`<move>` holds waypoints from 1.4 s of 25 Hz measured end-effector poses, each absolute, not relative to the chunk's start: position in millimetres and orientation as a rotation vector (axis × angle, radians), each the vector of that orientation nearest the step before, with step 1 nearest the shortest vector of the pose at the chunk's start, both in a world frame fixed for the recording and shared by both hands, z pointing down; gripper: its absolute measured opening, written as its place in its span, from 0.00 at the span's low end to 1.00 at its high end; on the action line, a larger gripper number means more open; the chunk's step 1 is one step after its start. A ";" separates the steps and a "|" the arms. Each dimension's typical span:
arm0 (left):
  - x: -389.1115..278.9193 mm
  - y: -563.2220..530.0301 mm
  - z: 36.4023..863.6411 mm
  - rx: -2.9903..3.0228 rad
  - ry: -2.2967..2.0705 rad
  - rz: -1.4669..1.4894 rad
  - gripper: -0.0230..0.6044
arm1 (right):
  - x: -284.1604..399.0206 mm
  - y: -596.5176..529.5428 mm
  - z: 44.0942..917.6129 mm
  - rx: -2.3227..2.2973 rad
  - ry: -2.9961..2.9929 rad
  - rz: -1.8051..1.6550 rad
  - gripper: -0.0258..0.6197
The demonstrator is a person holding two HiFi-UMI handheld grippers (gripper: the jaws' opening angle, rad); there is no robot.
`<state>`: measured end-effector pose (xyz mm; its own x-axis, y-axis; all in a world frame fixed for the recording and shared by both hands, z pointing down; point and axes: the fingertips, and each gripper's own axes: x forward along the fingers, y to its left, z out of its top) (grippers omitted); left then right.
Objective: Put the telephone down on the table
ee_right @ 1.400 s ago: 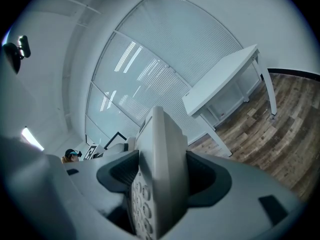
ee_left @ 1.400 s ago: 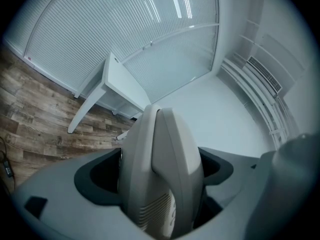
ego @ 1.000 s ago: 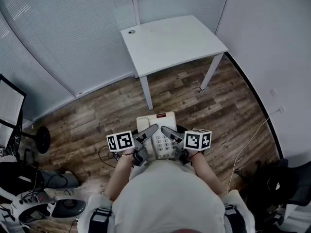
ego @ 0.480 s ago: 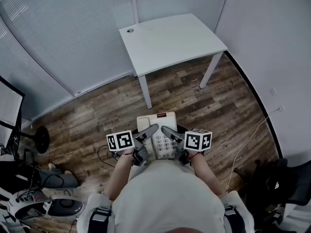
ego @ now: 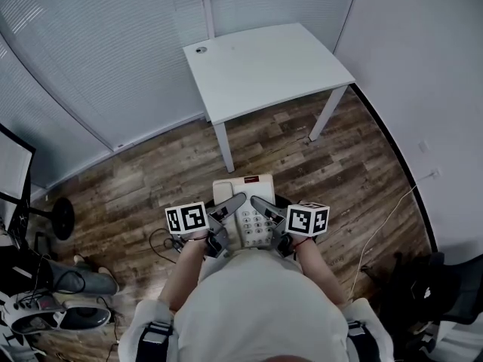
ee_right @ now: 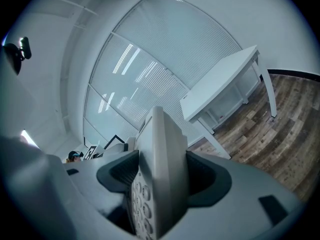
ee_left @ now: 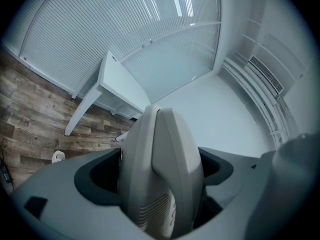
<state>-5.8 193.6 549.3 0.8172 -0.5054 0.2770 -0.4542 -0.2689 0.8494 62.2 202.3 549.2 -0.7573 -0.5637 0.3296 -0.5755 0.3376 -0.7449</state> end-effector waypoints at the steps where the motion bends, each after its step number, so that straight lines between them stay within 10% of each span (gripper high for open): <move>1: -5.3 190.2 550.0 1.903 -0.721 -0.058 0.71 | 62.7 198.7 549.8 1.089 -2.558 1.434 0.50; 35: -26.1 14.4 537.8 1.883 -0.731 -0.068 0.71 | 41.7 21.8 537.5 1.067 -2.544 1.444 0.50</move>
